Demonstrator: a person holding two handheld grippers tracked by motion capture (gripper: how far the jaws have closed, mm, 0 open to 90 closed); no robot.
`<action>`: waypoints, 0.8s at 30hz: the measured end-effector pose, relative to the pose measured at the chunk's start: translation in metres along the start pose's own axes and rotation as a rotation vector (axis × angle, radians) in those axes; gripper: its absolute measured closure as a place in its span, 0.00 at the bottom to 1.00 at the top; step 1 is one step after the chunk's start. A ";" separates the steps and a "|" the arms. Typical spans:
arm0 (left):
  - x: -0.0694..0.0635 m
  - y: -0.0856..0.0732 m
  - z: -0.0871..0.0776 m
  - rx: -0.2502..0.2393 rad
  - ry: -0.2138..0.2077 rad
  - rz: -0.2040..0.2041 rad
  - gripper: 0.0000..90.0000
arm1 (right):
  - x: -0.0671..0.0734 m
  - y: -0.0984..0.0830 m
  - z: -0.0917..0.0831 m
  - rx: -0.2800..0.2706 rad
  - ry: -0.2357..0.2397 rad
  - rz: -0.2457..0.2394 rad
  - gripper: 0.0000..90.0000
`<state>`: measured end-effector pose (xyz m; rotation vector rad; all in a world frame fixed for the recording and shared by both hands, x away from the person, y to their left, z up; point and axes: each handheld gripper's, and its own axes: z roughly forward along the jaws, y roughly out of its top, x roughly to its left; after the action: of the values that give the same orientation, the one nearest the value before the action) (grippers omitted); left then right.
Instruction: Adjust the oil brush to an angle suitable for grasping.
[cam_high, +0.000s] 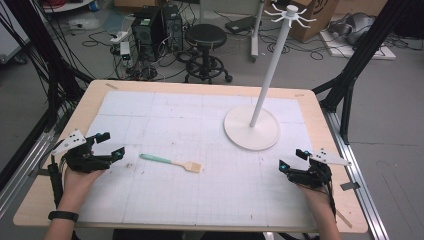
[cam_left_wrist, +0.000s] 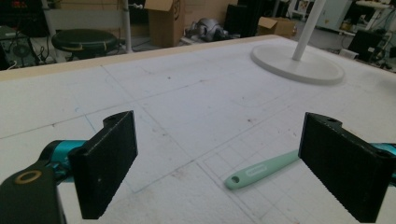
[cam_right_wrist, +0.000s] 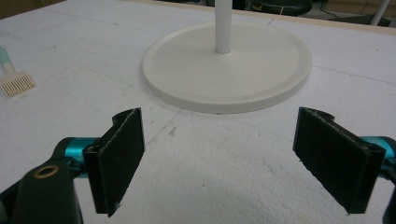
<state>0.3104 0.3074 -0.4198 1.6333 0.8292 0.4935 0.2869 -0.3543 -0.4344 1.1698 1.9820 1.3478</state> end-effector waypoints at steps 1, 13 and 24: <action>0.001 0.000 0.000 0.010 0.013 -0.001 0.13 | 0.001 0.000 -0.001 0.004 -0.001 -0.002 0.18; 0.001 -0.001 -0.001 0.035 0.003 -0.010 0.08 | 0.000 0.002 -0.004 0.010 0.003 0.026 0.18; 0.000 0.000 -0.002 0.011 -0.036 0.001 0.09 | 0.000 0.004 -0.002 0.003 -0.002 0.033 0.18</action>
<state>0.3094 0.3087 -0.4197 1.6480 0.8056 0.4597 0.2868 -0.3553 -0.4303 1.2097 1.9721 1.3591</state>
